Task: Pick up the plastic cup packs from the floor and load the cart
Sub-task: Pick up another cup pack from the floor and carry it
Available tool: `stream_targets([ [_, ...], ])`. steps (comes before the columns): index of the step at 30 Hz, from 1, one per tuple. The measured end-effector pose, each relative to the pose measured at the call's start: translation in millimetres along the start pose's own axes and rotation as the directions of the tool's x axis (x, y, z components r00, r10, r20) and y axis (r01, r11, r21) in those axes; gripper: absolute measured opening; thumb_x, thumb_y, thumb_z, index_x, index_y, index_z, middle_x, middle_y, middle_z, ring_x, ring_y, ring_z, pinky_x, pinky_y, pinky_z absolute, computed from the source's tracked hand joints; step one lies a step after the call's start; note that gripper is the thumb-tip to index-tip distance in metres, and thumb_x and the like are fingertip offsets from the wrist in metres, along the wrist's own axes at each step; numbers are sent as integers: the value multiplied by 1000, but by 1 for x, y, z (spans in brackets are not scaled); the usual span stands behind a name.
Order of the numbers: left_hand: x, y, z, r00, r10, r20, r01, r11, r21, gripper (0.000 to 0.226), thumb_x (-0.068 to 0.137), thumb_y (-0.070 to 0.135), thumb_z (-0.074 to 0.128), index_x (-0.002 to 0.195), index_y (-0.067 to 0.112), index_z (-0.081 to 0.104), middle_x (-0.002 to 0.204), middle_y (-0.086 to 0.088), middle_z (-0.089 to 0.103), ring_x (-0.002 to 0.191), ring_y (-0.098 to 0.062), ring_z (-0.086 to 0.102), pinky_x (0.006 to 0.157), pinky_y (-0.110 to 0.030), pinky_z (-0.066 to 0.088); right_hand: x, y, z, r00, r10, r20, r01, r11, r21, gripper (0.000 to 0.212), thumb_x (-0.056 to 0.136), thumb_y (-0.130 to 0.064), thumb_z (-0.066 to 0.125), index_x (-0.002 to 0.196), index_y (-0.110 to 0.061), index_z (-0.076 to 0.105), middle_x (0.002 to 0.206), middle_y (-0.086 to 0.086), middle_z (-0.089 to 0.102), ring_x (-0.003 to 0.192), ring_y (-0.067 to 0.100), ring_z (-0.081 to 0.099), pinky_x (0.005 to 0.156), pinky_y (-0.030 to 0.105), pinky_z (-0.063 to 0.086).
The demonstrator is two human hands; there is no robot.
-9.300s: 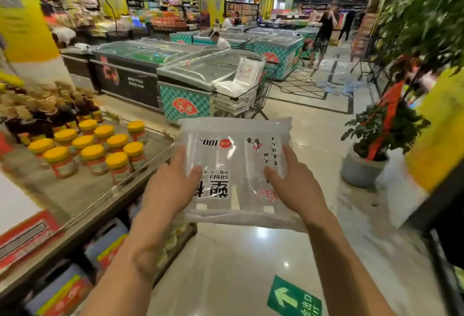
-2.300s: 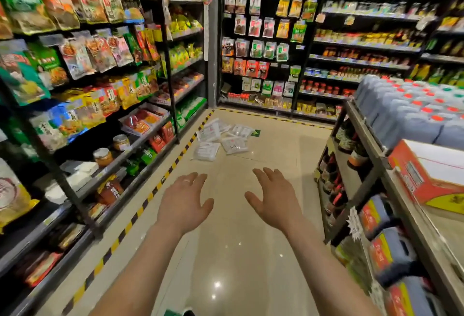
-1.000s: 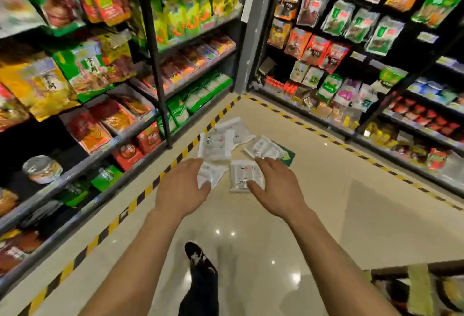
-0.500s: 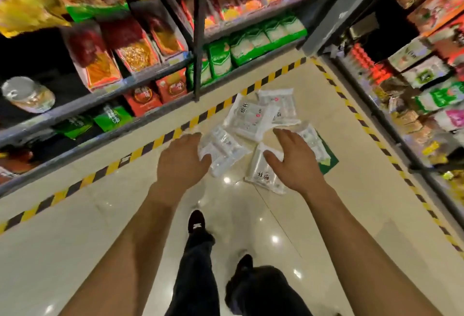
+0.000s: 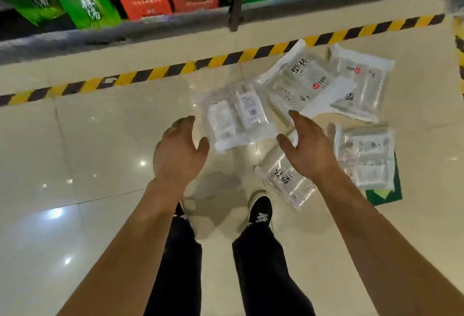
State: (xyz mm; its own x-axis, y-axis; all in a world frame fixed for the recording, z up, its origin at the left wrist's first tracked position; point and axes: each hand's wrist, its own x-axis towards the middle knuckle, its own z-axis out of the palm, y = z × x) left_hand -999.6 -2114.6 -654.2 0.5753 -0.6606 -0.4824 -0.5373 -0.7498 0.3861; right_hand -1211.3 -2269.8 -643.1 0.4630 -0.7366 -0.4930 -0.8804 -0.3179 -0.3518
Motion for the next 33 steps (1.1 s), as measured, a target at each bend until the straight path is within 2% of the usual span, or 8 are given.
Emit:
stream_targets([
  [5, 67, -41, 124, 999, -32, -31, 32, 999, 7, 59, 93, 35, 53, 146, 15, 36, 149, -9, 40, 130, -31, 44, 98, -46, 45, 89, 89, 93, 997, -23, 70, 29, 997, -74, 69, 93, -48, 44, 152, -15, 29, 148, 15, 43, 135, 32, 38, 106, 40, 33],
  [9, 125, -79, 208, 998, -28, -56, 30, 999, 27, 61, 94, 35, 50, 147, 13, 32, 145, -15, 42, 125, -36, 47, 92, -46, 45, 167, 128, 165, 987, 110, 117, -123, 986, 113, 68, 97, -43, 49, 154, -20, 19, 155, 8, 32, 140, 26, 33, 112, 34, 27],
  [11, 153, -93, 245, 996, -62, -58, 63, 998, 8, 63, 95, 36, 49, 149, 13, 27, 144, -18, 41, 124, -38, 47, 90, -47, 45, 201, 138, 195, 987, 124, 99, -139, 976, 166, 69, 98, -43, 49, 155, -21, 18, 155, 7, 32, 141, 26, 33, 114, 38, 30],
  [16, 194, -107, 312, 992, -126, -28, 121, 982, -143, 73, 98, 39, 44, 154, 18, 2, 137, -27, 44, 114, -44, 52, 88, -49, 45, 257, 153, 254, 992, 83, 94, -97, 982, 163, 80, 89, -62, 45, 152, -36, 4, 155, 2, 34, 136, 31, 42, 108, 50, 38],
  [19, 196, -102, 326, 985, -172, -12, 162, 949, -269, 78, 98, 38, 46, 154, 22, -5, 140, -25, 40, 115, -43, 52, 91, -46, 43, 262, 147, 266, 993, 77, 95, -99, 963, 251, 81, 94, -50, 51, 154, -31, 1, 158, -1, 28, 142, 26, 33, 113, 41, 31],
  [23, 181, -92, 298, 982, -181, -45, 158, 935, -317, 77, 98, 37, 48, 155, 23, -3, 141, -23, 38, 118, -41, 50, 94, -45, 42, 240, 128, 246, 996, 72, 56, -88, 917, 388, 80, 96, -40, 56, 156, -26, 5, 159, -5, 25, 145, 19, 25, 111, 28, 24],
  [28, 135, -64, 195, 971, -112, -213, 39, 947, -320, 73, 95, 42, 46, 155, 20, 10, 142, -20, 40, 125, -36, 44, 99, -43, 39, 180, 67, 169, 992, 120, -39, -85, 860, 503, 74, 95, -37, 57, 154, -33, 13, 158, -12, 26, 143, 14, 29, 115, 31, 27],
  [33, 59, -16, 38, 934, -135, -331, 20, 944, -329, 76, 88, 55, 38, 154, 25, 15, 143, -17, 40, 123, -36, 45, 96, -43, 40, 94, -20, 49, 993, 71, -97, -14, 868, 496, 72, 95, -40, 56, 154, -34, 15, 151, -7, 40, 136, 18, 41, 111, 37, 35],
])
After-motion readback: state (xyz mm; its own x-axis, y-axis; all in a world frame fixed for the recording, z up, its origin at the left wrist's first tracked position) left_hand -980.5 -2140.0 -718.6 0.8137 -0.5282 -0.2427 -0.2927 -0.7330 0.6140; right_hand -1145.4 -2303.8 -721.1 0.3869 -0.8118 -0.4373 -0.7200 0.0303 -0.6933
